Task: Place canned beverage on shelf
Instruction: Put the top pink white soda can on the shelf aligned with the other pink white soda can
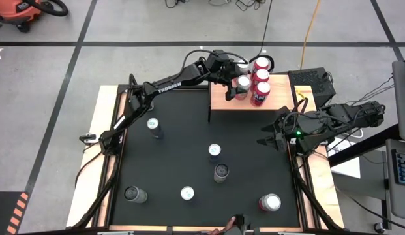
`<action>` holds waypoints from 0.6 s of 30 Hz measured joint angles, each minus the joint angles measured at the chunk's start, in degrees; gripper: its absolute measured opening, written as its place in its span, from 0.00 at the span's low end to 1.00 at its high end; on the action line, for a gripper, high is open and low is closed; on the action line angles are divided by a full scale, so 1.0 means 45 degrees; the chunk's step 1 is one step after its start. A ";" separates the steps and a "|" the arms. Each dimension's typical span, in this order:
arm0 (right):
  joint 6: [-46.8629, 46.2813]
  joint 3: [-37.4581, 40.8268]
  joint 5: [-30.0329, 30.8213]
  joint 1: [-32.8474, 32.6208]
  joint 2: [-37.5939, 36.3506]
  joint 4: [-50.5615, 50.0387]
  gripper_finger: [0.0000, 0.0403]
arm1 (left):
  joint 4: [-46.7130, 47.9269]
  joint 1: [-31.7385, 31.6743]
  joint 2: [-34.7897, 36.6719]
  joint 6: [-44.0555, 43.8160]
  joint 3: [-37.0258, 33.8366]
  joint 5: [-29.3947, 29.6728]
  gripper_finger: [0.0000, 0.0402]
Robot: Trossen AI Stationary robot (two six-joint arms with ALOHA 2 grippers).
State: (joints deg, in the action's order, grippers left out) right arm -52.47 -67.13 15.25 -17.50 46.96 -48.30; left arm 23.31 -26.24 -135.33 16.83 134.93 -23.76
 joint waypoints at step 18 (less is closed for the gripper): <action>0.0029 0.0000 0.0010 0.0000 -0.0005 0.0002 0.95 | -0.0427 0.0107 0.0703 -0.0054 0.0027 0.0112 0.91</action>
State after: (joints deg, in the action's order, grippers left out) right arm -52.34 -67.13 15.29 -17.50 46.94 -48.29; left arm 21.39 -25.76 -132.17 16.59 135.06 -23.26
